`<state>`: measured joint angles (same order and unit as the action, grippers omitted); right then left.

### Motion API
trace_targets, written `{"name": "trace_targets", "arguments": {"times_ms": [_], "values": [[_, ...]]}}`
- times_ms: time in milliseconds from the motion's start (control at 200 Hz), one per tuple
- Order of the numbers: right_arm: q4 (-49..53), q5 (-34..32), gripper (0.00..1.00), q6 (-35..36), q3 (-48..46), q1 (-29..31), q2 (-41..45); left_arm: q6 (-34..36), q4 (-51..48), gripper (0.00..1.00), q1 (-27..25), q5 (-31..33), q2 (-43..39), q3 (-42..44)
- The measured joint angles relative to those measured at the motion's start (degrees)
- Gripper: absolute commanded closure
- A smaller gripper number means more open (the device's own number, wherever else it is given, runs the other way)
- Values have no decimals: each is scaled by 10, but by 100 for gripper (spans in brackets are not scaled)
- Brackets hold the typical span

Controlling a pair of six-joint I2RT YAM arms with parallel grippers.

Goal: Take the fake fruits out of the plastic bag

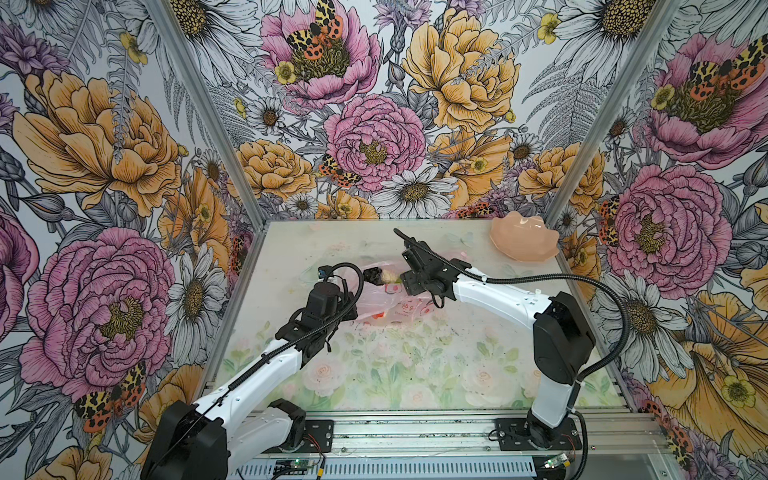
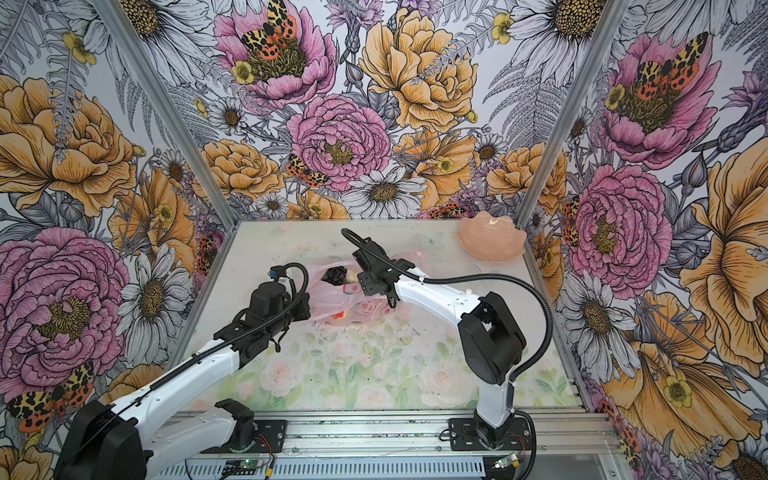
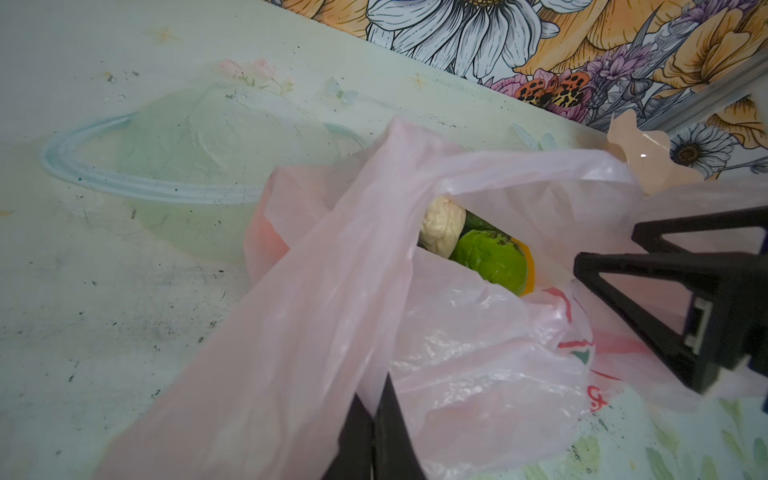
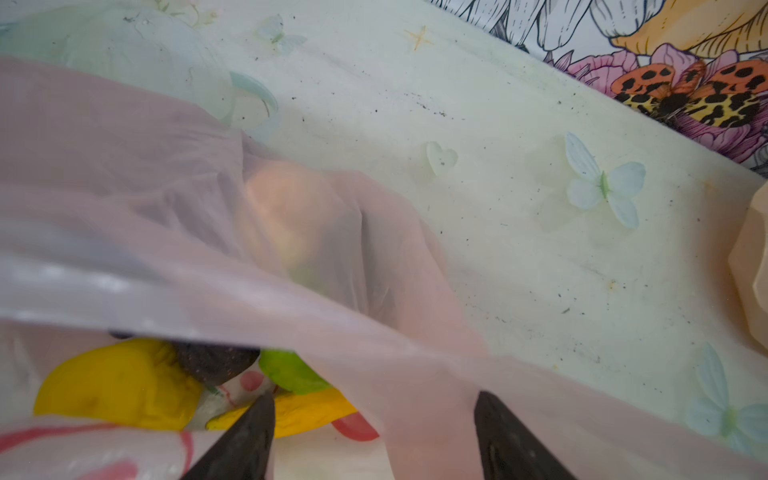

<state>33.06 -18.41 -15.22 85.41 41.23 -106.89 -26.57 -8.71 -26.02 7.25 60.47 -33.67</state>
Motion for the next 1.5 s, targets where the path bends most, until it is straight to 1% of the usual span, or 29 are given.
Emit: {"name": "trace_targets", "arguments": {"times_ms": [50,150,255,310,445,545,605,620,635,676,721,816,876,1026,1116,1236,1261,1296,1381,1406,1466,1501], "values": [[-1,-2,10,4,8,-2,-13,0,0,100,0,0,-4,3],[-1,-9,9,7,15,-3,-31,0,0,100,0,0,-8,6],[1,-11,10,7,19,-7,-44,0,0,100,0,0,-8,6],[2,-11,14,8,26,-12,-55,0,0,100,0,0,-8,6],[1,-11,38,6,53,-27,-89,0,1,100,0,0,-6,6],[1,-3,67,3,66,-35,-99,0,2,100,-1,0,-1,6],[1,9,83,-2,71,-35,-97,0,1,100,-1,0,1,6],[-1,15,84,-1,72,-37,-95,0,0,100,-1,0,2,6],[-1,21,88,-1,72,-37,-93,0,0,100,-1,1,2,5],[-3,38,94,1,69,-38,-83,0,-3,100,-1,3,2,5],[-13,61,100,-3,56,-38,-63,1,-5,100,0,7,2,2],[-30,103,100,-4,11,-38,4,2,-5,100,4,9,-2,0],[-38,128,100,-6,-27,-38,64,2,-5,100,11,9,-10,0],[-89,162,100,-37,-136,-37,189,-1,8,100,50,8,-31,-1],[-125,168,100,-61,-203,-34,220,-4,5,100,66,4,-5,-16],[-145,170,100,-86,-254,-24,208,-5,-28,100,59,8,64,-63],[-147,170,100,-91,-259,-22,204,-7,-42,92,54,14,75,-73],[-150,170,100,-96,-265,-19,202,-10,-61,77,49,23,84,-84],[-158,170,100,-104,-271,-14,204,-32,-116,58,37,42,87,-107],[-161,170,100,-105,-271,-12,205,-40,-129,50,33,48,84,-111],[-166,167,100,-105,-271,-5,210,-56,-166,34,19,68,65,-118],[-169,164,100,-104,-271,-1,214,-66,-183,27,7,76,51,-121]]}}
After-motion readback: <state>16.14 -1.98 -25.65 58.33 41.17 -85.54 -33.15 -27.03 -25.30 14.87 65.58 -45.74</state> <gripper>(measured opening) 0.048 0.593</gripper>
